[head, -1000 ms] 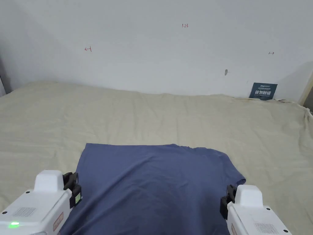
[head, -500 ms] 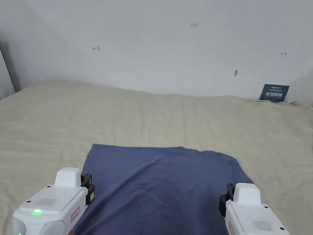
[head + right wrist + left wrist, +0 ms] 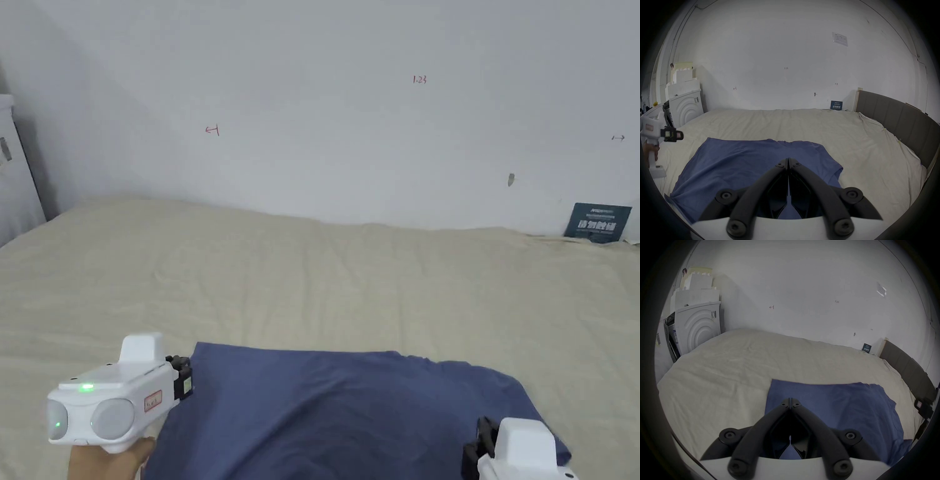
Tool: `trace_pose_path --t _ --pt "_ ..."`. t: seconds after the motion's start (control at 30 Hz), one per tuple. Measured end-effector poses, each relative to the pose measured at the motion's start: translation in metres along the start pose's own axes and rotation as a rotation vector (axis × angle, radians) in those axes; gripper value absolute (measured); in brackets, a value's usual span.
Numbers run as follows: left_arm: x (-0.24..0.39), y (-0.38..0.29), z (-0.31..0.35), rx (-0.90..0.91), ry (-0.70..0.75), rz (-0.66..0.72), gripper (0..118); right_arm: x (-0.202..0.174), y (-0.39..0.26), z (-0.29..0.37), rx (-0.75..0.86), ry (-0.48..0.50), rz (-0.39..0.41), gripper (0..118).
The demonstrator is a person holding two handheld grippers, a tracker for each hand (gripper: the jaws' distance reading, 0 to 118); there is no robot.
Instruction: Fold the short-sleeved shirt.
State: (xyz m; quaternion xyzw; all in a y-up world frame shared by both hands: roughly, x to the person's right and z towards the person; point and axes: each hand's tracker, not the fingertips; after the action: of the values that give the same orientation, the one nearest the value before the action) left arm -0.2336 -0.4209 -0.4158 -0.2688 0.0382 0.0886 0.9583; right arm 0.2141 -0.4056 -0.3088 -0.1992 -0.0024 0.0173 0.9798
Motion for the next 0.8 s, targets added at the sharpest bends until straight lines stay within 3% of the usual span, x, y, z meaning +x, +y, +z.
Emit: trace_pose_path --t 0.37,0.53,0.6,0.63,0.7,0.8 --pt "0.002 0.063 -0.117 -0.240 0.029 0.014 3 -0.009 -0.015 -0.048 -0.090 0.021 0.008 0" --pt "0.004 0.071 -0.154 -0.319 0.026 0.014 36 -0.005 -0.027 -0.067 -0.141 0.011 -0.015 0" --pt "0.008 0.068 -0.167 -0.366 0.033 0.022 67 -0.003 -0.031 -0.072 -0.158 0.005 -0.019 0" --pt "0.006 0.065 -0.174 -0.396 0.036 0.020 75 -0.002 -0.032 -0.074 -0.166 0.003 -0.025 0" --pt "0.012 0.059 -0.184 -0.450 0.044 -0.016 84 0.000 -0.034 -0.076 -0.174 0.004 -0.030 0" --pt "0.016 0.052 -0.198 -0.464 0.076 -0.083 86 0.002 -0.034 -0.080 -0.179 -0.004 -0.024 0"
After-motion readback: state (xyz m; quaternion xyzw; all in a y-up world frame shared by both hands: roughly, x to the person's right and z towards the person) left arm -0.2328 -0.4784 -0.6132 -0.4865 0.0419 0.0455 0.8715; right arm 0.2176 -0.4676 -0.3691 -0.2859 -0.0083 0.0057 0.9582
